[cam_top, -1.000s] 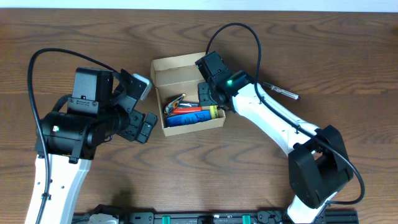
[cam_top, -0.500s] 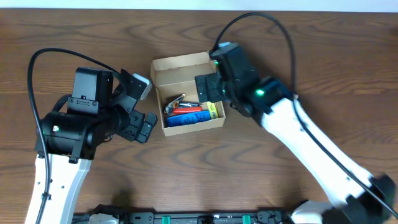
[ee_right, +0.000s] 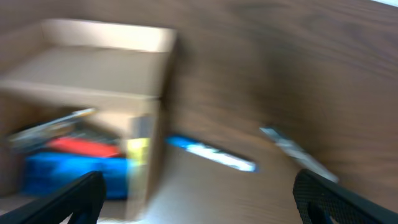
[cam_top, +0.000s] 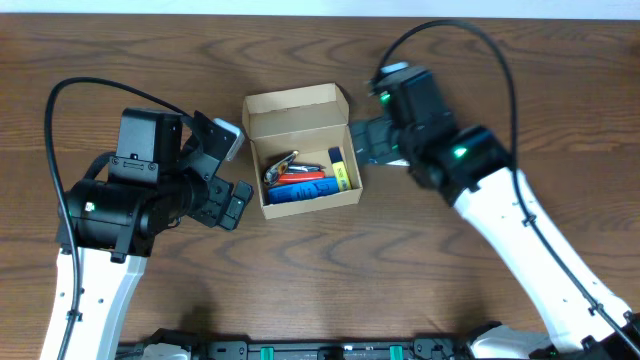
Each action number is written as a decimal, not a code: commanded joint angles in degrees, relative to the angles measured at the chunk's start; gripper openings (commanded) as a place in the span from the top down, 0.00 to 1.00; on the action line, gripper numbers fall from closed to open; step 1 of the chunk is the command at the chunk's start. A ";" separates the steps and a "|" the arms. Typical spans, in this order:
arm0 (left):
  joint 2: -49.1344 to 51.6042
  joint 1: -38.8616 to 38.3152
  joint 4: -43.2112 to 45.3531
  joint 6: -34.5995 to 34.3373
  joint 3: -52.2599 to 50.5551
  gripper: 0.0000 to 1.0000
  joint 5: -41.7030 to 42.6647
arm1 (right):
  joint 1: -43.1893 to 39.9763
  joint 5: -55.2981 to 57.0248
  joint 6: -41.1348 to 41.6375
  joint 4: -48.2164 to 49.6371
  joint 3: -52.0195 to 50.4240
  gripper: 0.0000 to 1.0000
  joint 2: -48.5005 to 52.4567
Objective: Pack container
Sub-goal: 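Move the right gripper to the silver marker and grasp it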
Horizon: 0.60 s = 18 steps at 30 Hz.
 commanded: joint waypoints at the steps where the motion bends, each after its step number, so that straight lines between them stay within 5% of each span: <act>1: 0.20 0.20 -0.22 0.70 0.76 0.05 0.37 | -7.72 2.99 -8.15 -0.39 0.07 0.01 1.79; 9: 0.20 0.20 -0.24 0.70 0.76 0.05 0.37 | -22.01 -5.20 -24.13 -0.31 0.07 0.03 7.76; 18: 0.20 0.20 -0.24 0.70 0.76 0.05 0.37 | -29.07 -11.04 -34.14 0.79 0.07 0.02 17.11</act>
